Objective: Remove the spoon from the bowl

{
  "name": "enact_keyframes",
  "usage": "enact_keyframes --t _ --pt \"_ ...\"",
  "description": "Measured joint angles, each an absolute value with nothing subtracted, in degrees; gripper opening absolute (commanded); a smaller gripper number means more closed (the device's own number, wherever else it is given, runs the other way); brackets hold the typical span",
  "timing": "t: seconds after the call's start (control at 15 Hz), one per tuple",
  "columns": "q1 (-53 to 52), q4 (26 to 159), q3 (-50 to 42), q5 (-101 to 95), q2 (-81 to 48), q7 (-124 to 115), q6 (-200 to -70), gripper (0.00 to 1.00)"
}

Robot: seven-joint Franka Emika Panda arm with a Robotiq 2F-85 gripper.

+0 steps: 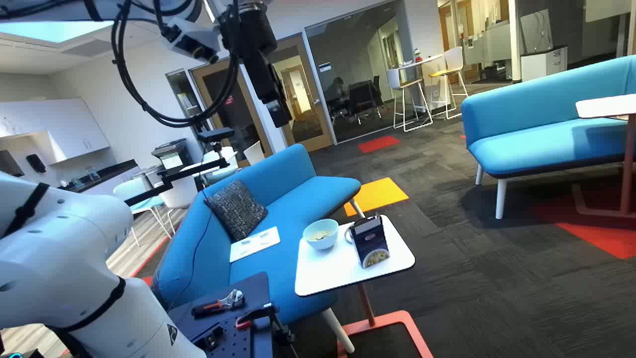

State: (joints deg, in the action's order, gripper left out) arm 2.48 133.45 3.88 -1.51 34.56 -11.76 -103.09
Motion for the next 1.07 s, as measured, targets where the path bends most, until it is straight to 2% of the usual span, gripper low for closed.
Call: enact_keyframes --t 0.67,1.07 --pt "1.63 133.42 4.14 -0.69 34.55 -11.76 -103.32 1.00" --pt "-4.97 133.16 11.54 7.63 32.01 -15.76 -105.91 1.00"
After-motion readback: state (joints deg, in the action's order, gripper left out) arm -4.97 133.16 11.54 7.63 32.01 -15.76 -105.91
